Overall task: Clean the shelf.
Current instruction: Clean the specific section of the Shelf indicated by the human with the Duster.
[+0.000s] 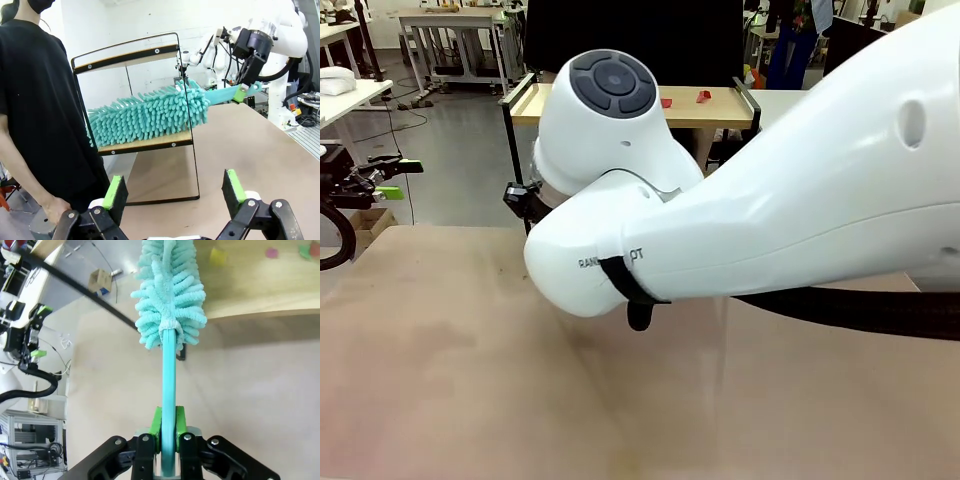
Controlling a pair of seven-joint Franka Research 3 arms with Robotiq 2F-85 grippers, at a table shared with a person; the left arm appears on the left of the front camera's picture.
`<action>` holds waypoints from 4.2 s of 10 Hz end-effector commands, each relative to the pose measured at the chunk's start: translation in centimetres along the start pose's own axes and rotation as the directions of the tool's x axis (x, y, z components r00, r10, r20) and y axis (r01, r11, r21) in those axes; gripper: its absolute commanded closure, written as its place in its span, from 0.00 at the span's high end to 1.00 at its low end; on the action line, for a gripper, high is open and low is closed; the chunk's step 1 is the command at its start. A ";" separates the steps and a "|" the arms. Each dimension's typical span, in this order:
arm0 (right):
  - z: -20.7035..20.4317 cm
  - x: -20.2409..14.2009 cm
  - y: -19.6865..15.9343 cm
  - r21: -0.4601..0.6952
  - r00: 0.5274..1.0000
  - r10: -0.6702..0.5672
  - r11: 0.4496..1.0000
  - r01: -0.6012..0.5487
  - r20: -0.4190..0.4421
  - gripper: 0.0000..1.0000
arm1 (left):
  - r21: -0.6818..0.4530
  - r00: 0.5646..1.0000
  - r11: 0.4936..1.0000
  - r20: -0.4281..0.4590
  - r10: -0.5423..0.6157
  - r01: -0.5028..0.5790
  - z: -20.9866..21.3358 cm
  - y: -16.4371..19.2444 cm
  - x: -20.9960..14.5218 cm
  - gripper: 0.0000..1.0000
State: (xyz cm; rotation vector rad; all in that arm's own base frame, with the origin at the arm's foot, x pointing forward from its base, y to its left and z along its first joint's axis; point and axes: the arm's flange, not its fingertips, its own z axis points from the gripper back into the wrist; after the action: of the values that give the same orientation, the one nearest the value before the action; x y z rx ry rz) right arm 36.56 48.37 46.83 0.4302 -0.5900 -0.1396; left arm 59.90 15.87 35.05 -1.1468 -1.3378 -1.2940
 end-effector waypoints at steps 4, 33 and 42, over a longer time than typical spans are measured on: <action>3.9 -0.3 -5.1 -0.052 0.998 -0.063 0.997 0.062 -0.020 0.13 | -0.006 1.000 1.000 -0.005 -0.012 0.012 0.0 -0.1 0.2 1.00; 17.1 2.5 -20.9 0.172 0.834 0.539 0.838 -0.518 -0.115 0.13 | -0.006 1.000 1.000 -0.005 -0.012 0.012 0.0 -0.1 0.2 1.00; 28.4 -3.2 -24.5 0.277 0.591 0.632 0.764 -0.582 -0.502 0.13 | -0.006 1.000 1.000 -0.005 -0.012 0.012 0.0 -0.1 0.2 1.00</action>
State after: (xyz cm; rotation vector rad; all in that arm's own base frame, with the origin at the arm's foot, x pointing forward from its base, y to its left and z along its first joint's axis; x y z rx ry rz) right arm 18.88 19.03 54.78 0.3469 -0.1363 0.7017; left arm 59.90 15.87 35.07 -1.1464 -1.3379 -1.2944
